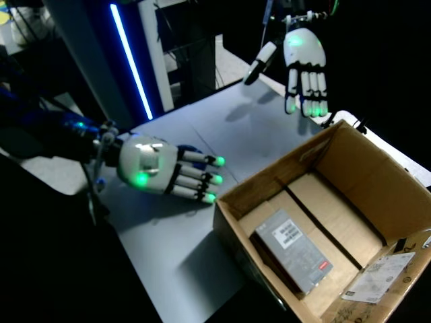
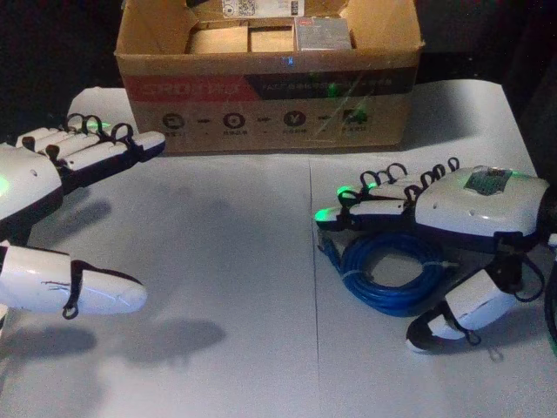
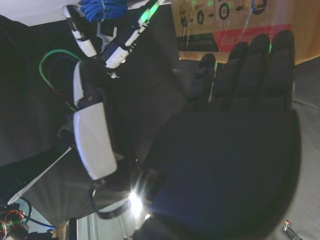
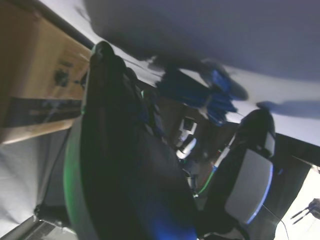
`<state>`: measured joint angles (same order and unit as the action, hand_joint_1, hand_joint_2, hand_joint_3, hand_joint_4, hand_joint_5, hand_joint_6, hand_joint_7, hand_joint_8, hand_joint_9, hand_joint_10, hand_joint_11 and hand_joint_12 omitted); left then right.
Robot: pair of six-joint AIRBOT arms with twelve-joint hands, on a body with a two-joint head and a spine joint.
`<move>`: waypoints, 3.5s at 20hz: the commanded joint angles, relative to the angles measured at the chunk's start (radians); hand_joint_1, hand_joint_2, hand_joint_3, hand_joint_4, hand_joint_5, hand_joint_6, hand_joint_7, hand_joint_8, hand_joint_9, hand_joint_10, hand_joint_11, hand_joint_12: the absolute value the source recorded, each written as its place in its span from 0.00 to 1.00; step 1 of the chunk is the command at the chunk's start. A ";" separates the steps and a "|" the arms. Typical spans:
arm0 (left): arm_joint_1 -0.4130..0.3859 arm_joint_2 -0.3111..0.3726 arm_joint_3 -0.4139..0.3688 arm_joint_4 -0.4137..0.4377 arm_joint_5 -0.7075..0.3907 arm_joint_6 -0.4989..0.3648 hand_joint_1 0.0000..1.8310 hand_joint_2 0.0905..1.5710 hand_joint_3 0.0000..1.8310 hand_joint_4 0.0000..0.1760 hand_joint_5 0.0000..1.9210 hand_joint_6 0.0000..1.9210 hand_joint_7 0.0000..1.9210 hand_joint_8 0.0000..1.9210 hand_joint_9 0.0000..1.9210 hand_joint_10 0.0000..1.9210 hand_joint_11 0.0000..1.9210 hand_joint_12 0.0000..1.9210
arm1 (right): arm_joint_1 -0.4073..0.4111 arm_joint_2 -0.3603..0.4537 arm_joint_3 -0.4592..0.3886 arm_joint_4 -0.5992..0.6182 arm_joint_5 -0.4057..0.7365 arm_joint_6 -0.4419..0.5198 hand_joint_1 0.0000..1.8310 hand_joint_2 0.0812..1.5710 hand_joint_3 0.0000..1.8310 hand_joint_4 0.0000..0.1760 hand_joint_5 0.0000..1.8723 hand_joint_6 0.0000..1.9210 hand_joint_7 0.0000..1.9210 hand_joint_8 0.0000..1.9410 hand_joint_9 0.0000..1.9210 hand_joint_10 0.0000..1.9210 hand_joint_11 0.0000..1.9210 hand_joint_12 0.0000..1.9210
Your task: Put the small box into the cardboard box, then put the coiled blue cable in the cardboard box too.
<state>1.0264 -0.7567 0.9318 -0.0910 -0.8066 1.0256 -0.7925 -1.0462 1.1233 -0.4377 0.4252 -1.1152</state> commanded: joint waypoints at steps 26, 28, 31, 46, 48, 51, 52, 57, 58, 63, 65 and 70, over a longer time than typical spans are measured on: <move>0.005 -0.011 0.004 -0.017 -0.128 -0.020 0.18 0.57 0.00 1.00 0.02 0.00 0.01 0.00 0.01 0.00 0.02 0.01 | 0.002 -0.002 0.017 -0.001 0.046 -0.004 0.90 0.76 0.00 0.00 0.36 1.00 0.39 1.00 0.62 1.00 0.80 1.00; 0.006 -0.013 0.005 -0.018 -0.128 -0.022 0.18 0.57 0.00 1.00 0.02 0.00 0.02 0.00 0.01 0.00 0.02 0.01 | 0.006 0.001 0.020 0.012 0.056 -0.004 0.91 0.75 0.00 0.00 0.39 1.00 0.44 1.00 0.65 1.00 0.82 1.00; 0.010 -0.013 0.005 -0.020 -0.131 -0.026 0.17 0.57 0.00 1.00 0.02 0.00 0.01 0.00 0.01 0.00 0.01 0.01 | 0.010 0.019 0.013 0.041 0.105 -0.004 0.91 0.75 0.00 0.00 0.40 1.00 0.46 1.00 0.67 1.00 0.82 1.00; 0.021 -0.015 0.004 -0.034 -0.153 -0.035 0.19 0.58 0.00 1.00 0.03 0.00 0.01 0.00 0.01 0.00 0.01 0.00 | 0.142 0.240 -0.141 0.062 0.409 -0.003 0.92 0.76 0.00 0.58 0.50 1.00 0.68 1.00 0.84 1.00 0.90 1.00; 0.022 -0.015 0.004 -0.036 -0.155 -0.035 0.19 0.58 0.00 1.00 0.02 0.00 0.02 0.00 0.01 0.00 0.01 0.00 | 0.154 0.256 -0.153 0.062 0.470 -0.003 0.83 0.79 0.00 0.00 0.47 1.00 0.66 1.00 0.84 1.00 0.91 1.00; 0.022 -0.015 0.004 -0.038 -0.159 -0.035 0.20 0.57 0.00 1.00 0.02 0.00 0.02 0.00 0.02 0.00 0.01 0.00 | 0.187 0.277 -0.173 0.062 0.566 -0.003 0.57 0.83 0.01 0.00 0.34 0.82 0.57 1.00 0.75 1.00 0.85 1.00; 0.023 -0.015 0.004 -0.039 -0.162 -0.035 0.20 0.57 0.00 1.00 0.02 0.00 0.02 0.00 0.02 0.00 0.01 0.00 | 0.201 0.279 -0.173 0.062 0.591 -0.003 0.57 0.83 0.01 0.00 0.34 0.82 0.57 1.00 0.75 1.00 0.84 1.00; 0.023 -0.021 0.006 -0.041 -0.174 -0.035 0.19 0.56 0.00 1.00 0.03 0.00 0.04 0.00 0.04 0.00 0.01 0.00 | 0.258 0.241 -0.127 0.167 0.675 -0.003 0.57 0.83 0.00 0.00 0.34 0.82 0.57 1.00 0.75 1.00 0.84 1.00; 0.023 -0.023 0.008 -0.041 -0.174 -0.035 0.21 0.55 0.00 1.00 0.03 0.00 0.03 0.00 0.03 0.00 0.00 0.00 | 0.271 0.222 -0.104 0.171 0.675 -0.003 0.57 0.83 0.00 0.00 0.34 0.82 0.57 1.00 0.75 1.00 0.84 1.00; 0.021 -0.031 0.015 -0.040 -0.167 -0.035 0.21 0.56 0.00 1.00 0.02 0.00 0.04 0.00 0.04 0.00 0.02 0.01 | 0.382 0.083 0.044 0.239 0.567 -0.003 0.85 0.74 0.00 0.00 0.45 0.96 0.63 1.00 0.78 1.00 0.83 1.00; 0.019 -0.034 0.017 -0.033 -0.163 -0.035 0.24 0.55 0.00 1.00 0.03 0.00 0.03 0.00 0.03 0.00 0.03 0.01 | 0.431 0.001 0.136 0.275 0.480 -0.003 0.95 0.67 0.00 0.97 0.53 1.00 0.63 1.00 0.78 1.00 0.82 1.00; -0.010 -0.053 0.033 0.004 -0.137 -0.035 0.24 0.54 0.00 1.00 0.04 0.00 0.04 0.00 0.02 0.00 0.01 0.01 | 0.509 -0.202 0.377 0.334 0.250 -0.003 0.95 0.67 0.00 1.00 0.52 1.00 0.63 1.00 0.75 1.00 0.80 1.00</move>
<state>1.0271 -0.8078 0.9600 -0.0799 -0.8337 0.9955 -0.2993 -1.2575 1.5108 -0.1223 0.5972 -1.1229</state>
